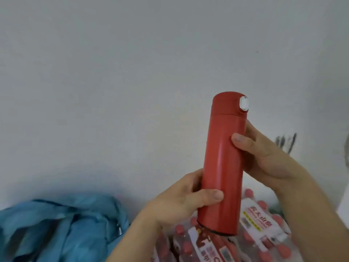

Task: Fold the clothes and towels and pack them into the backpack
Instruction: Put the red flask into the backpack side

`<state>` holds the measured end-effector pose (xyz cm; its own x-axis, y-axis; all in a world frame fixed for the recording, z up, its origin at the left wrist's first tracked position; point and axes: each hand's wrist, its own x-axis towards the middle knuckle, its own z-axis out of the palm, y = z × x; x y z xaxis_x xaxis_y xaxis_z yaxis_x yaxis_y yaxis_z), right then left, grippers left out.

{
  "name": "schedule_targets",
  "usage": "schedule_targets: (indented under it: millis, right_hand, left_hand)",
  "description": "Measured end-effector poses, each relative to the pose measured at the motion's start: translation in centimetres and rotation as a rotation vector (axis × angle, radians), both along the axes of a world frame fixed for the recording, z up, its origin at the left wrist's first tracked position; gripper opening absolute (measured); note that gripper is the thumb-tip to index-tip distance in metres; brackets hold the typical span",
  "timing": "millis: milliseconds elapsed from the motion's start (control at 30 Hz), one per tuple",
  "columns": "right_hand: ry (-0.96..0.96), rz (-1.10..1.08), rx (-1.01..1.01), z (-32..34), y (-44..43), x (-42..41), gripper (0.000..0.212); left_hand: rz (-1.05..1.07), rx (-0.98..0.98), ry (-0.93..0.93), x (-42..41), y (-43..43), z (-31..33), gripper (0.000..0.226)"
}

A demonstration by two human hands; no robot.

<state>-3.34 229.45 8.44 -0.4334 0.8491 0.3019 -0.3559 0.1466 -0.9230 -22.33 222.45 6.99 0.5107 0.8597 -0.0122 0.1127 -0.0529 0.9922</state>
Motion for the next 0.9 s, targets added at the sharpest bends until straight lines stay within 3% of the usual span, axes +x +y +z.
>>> schedule_targets:
  millis: [100, 167, 233, 300, 467, 567, 633, 733, 800, 867, 900]
  right_hand:
    - [-0.049, 0.021, -0.007, -1.3, -2.7, -6.8, 0.075]
    - [-0.119, 0.006, -0.012, -2.4, -4.3, -10.8, 0.063]
    - [-0.161, -0.023, -0.020, -3.4, -5.8, -14.3, 0.056]
    - [-0.143, -0.067, -0.041, -4.3, -7.2, -17.1, 0.057]
    - [-0.088, -0.285, -0.054, -5.7, -8.2, -20.5, 0.077]
    - [-0.047, -0.368, -0.048, -6.2, -8.1, -20.9, 0.074]
    - [-0.004, -0.384, -0.068, -6.7, -8.0, -21.1, 0.072]
    - [0.051, -0.370, -0.118, -7.3, -7.4, -21.5, 0.080]
    - [0.074, -0.340, -0.142, -7.8, -6.9, -21.8, 0.085]
    - [0.090, -0.300, -0.178, -8.5, -6.3, -21.8, 0.092]
    - [0.092, -0.275, -0.195, -8.8, -5.9, -21.8, 0.096]
  left_hand:
    - [0.184, 0.126, 0.251, -6.3, -4.7, -1.5, 0.042]
    - [0.387, 0.288, 0.566, -10.6, -7.6, -3.3, 0.032]
    - [0.603, 0.452, 0.998, -14.5, -10.2, -5.2, 0.024]
    - [0.699, 0.527, 1.215, -17.6, -12.4, -7.9, 0.024]
    - [0.664, 0.568, 1.175, -19.6, -14.3, -12.9, 0.021]
    - [0.723, 0.594, 1.153, -18.2, -13.0, -14.3, 0.023]
    - [0.765, 0.525, 1.181, -17.2, -11.4, -14.5, 0.035]
    - [0.760, 0.274, 1.261, -16.5, -9.0, -14.1, 0.054]
    - [0.793, 0.211, 1.232, -16.5, -8.1, -13.7, 0.041]
    - [0.801, 0.250, 1.234, -16.6, -8.0, -13.2, 0.020]
    - [0.774, 0.277, 1.251, -16.6, -8.1, -12.9, 0.020]
